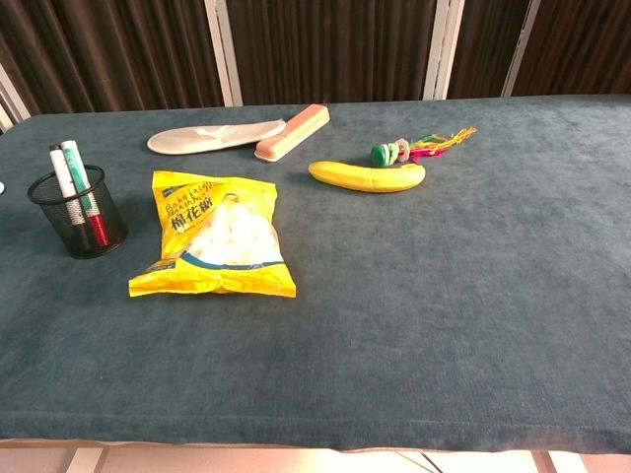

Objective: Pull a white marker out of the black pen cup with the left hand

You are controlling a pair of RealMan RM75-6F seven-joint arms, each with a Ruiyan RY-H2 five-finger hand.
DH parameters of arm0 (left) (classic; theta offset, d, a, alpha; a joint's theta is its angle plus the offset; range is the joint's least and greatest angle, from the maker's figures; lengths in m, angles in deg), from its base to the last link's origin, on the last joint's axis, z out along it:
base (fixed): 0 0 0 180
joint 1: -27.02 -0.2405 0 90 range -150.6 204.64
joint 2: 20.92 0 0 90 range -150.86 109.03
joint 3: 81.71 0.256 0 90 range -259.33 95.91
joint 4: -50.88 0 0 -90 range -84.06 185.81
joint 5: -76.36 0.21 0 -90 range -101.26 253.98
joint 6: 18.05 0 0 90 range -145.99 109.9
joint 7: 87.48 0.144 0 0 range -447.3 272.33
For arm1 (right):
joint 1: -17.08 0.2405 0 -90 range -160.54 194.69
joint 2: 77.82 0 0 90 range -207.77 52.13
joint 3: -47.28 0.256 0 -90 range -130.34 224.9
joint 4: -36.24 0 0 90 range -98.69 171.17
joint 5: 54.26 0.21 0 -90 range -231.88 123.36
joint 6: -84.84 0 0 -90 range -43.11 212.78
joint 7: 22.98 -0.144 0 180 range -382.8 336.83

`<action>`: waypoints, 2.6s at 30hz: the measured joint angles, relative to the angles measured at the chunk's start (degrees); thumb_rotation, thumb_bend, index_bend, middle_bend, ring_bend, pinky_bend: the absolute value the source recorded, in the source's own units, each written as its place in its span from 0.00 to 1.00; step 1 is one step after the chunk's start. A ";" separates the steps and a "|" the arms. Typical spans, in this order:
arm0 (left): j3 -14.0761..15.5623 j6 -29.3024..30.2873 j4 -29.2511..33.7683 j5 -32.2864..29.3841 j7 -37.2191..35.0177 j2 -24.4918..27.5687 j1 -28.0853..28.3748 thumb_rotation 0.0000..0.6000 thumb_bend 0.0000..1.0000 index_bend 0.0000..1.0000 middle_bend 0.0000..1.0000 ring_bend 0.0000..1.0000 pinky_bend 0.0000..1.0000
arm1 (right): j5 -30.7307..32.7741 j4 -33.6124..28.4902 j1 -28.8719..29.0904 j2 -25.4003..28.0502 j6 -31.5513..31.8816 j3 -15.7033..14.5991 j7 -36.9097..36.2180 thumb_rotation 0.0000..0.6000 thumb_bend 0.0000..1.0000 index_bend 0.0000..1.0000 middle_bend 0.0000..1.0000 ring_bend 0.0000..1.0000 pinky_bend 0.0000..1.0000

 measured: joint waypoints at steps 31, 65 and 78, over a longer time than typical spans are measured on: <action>-3.46 -12.83 -9.70 -1.23 0.27 -17.11 9.08 1.00 0.36 0.71 1.00 1.00 1.00 | -0.67 0.09 -0.38 0.49 1.38 -0.09 -1.06 1.00 0.19 0.09 0.00 0.00 0.07; -0.87 -21.32 -8.41 -11.52 19.37 -13.84 7.14 1.00 0.37 0.31 0.78 0.87 0.91 | -0.70 0.03 -0.22 0.37 1.07 -0.14 -0.69 1.00 0.19 0.09 0.00 0.00 0.07; 0.31 -13.67 -0.33 -6.18 20.99 -0.88 3.75 1.00 0.37 0.30 0.36 0.39 0.39 | -0.45 -0.11 -0.19 0.54 1.19 0.06 -1.08 1.00 0.20 0.09 0.00 0.00 0.07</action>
